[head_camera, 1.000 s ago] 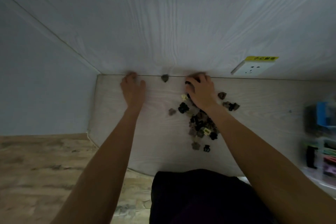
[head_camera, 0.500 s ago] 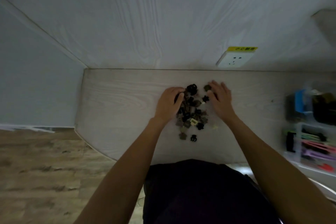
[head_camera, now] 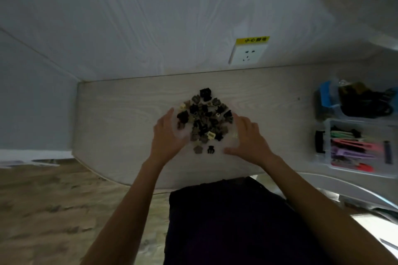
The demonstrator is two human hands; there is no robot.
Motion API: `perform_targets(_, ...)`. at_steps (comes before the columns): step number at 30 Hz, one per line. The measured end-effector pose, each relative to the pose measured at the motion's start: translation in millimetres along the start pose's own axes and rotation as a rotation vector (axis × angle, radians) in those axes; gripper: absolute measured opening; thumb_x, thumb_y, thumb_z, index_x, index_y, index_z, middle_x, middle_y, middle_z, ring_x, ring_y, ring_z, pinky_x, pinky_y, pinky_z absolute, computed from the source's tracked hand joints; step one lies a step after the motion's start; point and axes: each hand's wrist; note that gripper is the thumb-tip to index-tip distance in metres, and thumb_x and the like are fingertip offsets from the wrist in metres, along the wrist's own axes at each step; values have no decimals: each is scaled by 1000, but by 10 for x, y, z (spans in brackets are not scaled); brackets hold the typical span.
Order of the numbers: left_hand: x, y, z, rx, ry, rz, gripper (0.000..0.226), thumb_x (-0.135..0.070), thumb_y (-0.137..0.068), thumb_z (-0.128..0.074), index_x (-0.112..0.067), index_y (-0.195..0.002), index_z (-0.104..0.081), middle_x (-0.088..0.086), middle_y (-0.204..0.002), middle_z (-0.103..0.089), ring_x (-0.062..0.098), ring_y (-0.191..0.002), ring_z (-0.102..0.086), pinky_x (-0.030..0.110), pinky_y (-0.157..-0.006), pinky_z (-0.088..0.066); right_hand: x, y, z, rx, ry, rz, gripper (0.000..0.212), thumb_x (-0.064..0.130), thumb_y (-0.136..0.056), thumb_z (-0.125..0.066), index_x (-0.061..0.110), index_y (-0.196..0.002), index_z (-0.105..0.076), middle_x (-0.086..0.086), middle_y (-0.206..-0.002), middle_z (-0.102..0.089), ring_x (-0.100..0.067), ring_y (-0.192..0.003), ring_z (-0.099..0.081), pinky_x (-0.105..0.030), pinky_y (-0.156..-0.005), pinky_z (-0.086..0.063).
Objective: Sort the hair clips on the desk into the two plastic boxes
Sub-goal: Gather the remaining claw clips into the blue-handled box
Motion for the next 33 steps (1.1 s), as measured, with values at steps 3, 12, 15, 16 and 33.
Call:
perform_targets(3,1,202,-152,162,-79,-74,116,-38,-60,-82,-30,-146,-5,7,-142,-24,23,-128,-23,39,-101,-32,181,2,-187,27,30,37,120,53,-57,-80,41,-143,2,-4,-143,-19,-27,-119,-31,-43,-86,-46)
perform_targets(12,-225,116,-437,124,-119,-149,72,-20,-73,-72,-17,-136,-37,15,-132,-38,30,-109,-52,33,-87,-44,430,-147,-358,-139,-20,-7,75,40,-73,-72,18,-133,-32,-13,-126,-40,-31,-104,-50,-43,-79,-51)
perform_targets(15,-282,84,-446,154,-62,-142,56,-17,-81,-65,-18,-132,-42,11,-131,-50,27,-114,-53,32,-91,-43,427,-147,-316,-164,-161,21,58,30,-76,-71,12,-124,-43,-16,-121,-44,-32,-98,-54,-38,-76,-49)
perform_targets(16,-302,93,-458,158,-62,-155,55,-14,-82,-63,-17,-132,-42,11,-131,-51,26,-115,-52,32,-92,-42,422,-144,-291,-171,-206,25,53,27,-76,-71,11,-120,-46,-16,-118,-45,-31,-95,-55,-36,-74,-48)
perform_targets(33,-1224,148,-590,229,302,-287,45,-9,-86,-63,-41,-115,-50,-7,-114,-59,0,-101,-58,7,-79,-48,-72,281,528,-291,-738,8,25,21,-82,-68,28,-105,-59,13,-98,-59,9,-86,-54,-1,-74,-42)
Point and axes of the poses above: each hand's wrist, its own y-axis away from the middle knuckle, its own z-axis out of the back of the hand, x = y × z
